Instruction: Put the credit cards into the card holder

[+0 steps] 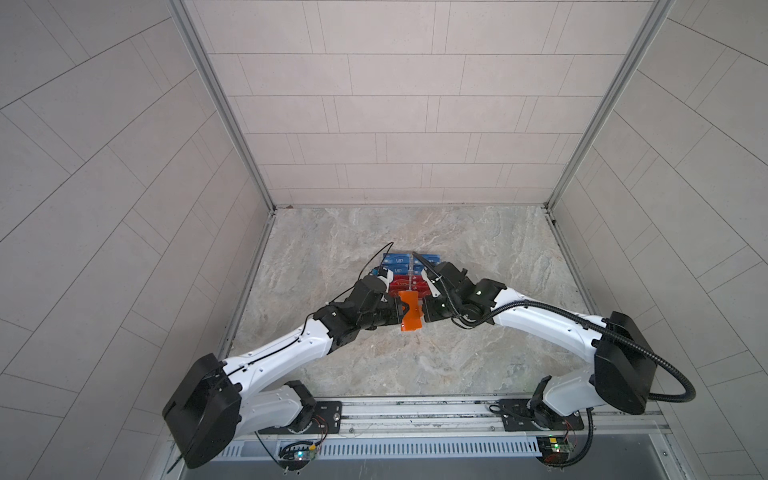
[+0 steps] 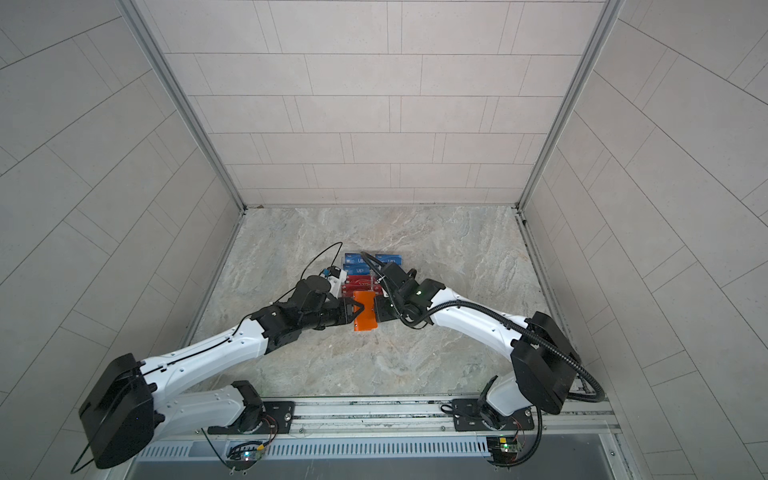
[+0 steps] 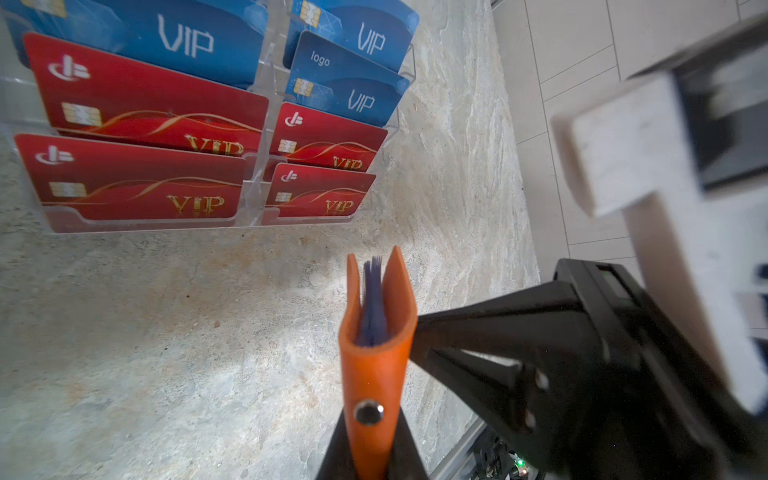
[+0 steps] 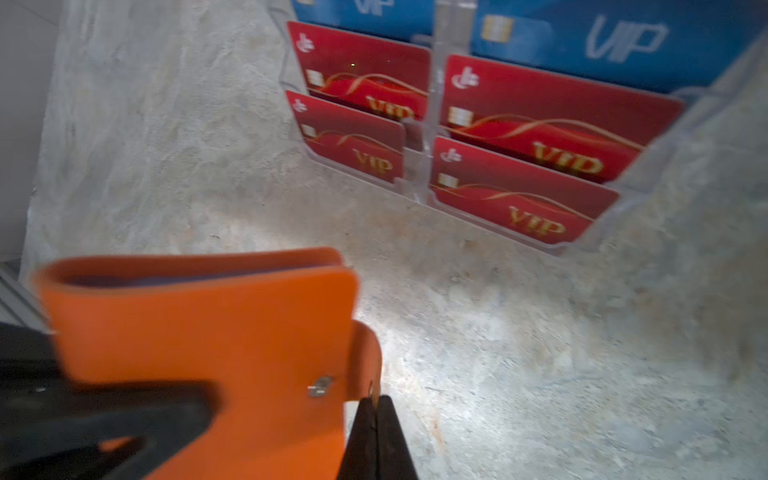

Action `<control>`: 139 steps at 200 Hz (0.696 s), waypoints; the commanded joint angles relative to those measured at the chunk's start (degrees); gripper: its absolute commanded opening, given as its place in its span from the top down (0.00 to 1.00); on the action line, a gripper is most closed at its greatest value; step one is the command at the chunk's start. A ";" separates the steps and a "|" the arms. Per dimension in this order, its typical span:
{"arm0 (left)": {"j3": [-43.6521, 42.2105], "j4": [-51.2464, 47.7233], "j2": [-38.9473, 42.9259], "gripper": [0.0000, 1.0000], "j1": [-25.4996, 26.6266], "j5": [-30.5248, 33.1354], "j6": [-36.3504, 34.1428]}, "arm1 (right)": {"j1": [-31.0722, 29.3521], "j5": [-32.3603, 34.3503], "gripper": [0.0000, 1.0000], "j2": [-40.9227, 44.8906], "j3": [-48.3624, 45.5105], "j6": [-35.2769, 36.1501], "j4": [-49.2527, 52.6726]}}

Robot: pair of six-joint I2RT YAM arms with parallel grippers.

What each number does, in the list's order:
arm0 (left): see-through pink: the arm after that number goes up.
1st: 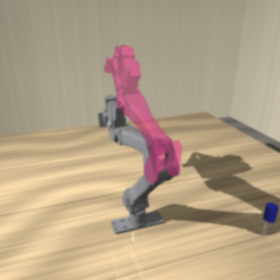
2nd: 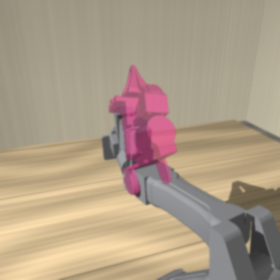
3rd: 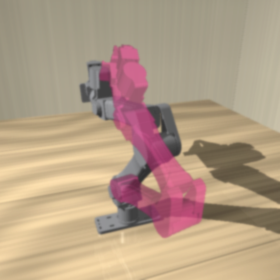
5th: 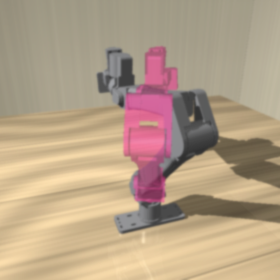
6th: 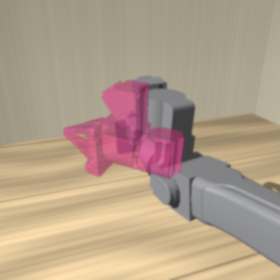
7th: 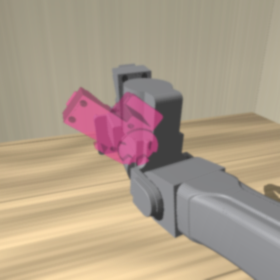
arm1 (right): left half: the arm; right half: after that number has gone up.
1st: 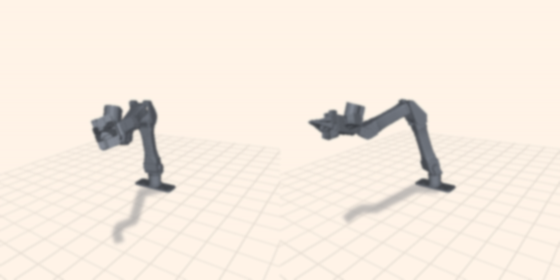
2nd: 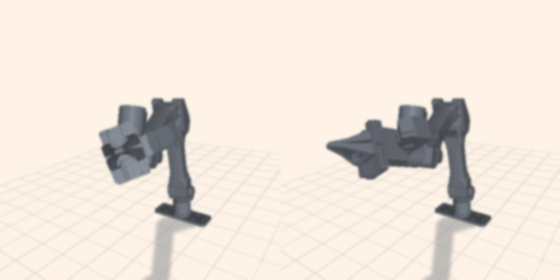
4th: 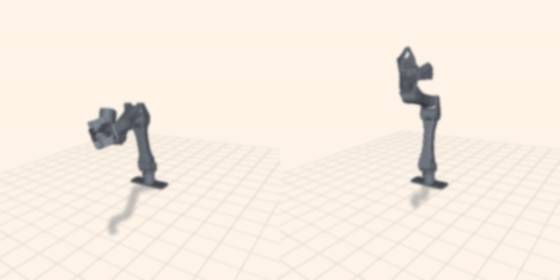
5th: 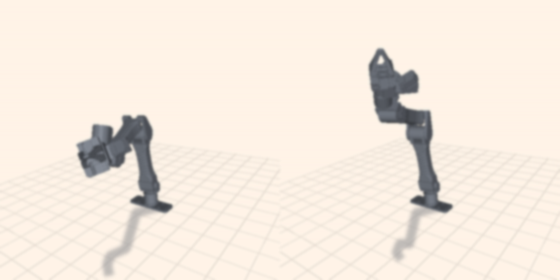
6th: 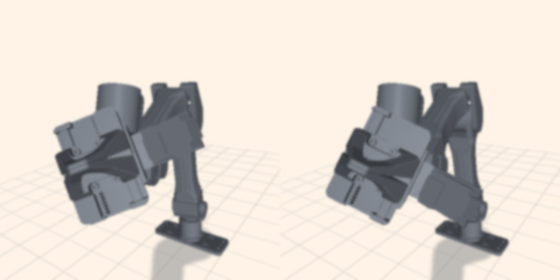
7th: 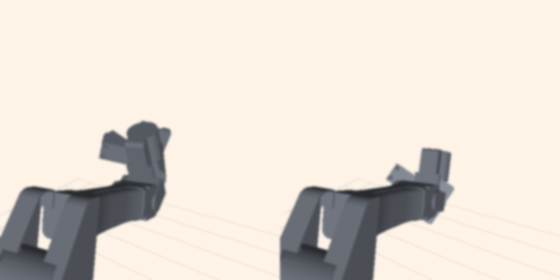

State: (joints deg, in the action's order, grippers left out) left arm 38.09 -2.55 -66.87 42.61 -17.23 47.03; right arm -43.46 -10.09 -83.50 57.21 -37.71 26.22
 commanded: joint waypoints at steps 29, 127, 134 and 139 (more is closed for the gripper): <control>-1.60 3.60 2.11 0.91 -1.34 -6.46 -0.09 | 2.90 0.32 1.00 1.83 -2.47 1.41 0.24; -5.87 13.18 2.25 0.91 -3.59 -16.44 2.68 | 10.34 -23.98 0.61 7.43 -14.77 -2.50 -20.53; -6.49 14.75 2.23 0.91 -3.78 -16.97 3.55 | 10.67 -25.10 0.60 7.88 -15.60 -2.97 -21.92; -6.92 15.58 2.19 0.91 -3.85 -17.25 4.04 | 10.90 -25.88 0.60 8.19 -16.13 -3.28 -22.69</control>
State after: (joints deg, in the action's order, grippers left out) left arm 33.26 7.18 -65.76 39.35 -31.24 49.06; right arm -33.54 -29.45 -77.82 43.27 -39.18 10.37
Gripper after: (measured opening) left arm 0.116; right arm 0.395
